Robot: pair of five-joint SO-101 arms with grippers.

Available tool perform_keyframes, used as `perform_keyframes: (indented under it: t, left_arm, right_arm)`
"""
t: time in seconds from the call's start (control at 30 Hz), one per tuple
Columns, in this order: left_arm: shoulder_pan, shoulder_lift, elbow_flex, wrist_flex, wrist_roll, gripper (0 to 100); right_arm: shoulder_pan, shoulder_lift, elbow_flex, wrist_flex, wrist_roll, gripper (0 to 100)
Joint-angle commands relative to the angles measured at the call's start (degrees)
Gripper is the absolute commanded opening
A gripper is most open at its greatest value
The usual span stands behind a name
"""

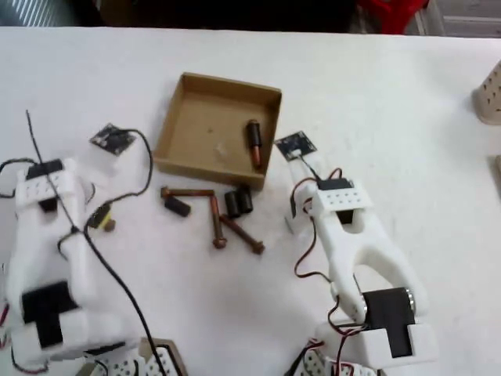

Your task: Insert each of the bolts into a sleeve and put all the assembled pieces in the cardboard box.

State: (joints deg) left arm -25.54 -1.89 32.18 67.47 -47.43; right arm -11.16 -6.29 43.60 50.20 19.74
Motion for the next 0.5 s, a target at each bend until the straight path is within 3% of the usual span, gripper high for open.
perform_keyframes:
  t: [0.0, 0.17, 0.47]
  left_arm:
    - [1.10, 11.21, -10.46, 5.01, -2.20, 2]
    - [1.19, 18.86, -15.38, 6.07, -2.20, 2]
    - [6.46, 19.91, -15.30, 4.40, -1.49, 2]
  right_arm:
    - [1.45, -2.77, -0.26, -0.57, 0.18, 1.8]
    - [2.07, -2.77, -0.44, -0.57, 0.18, 1.8]
    - [2.07, -2.77, -0.44, -0.57, 0.18, 1.8]
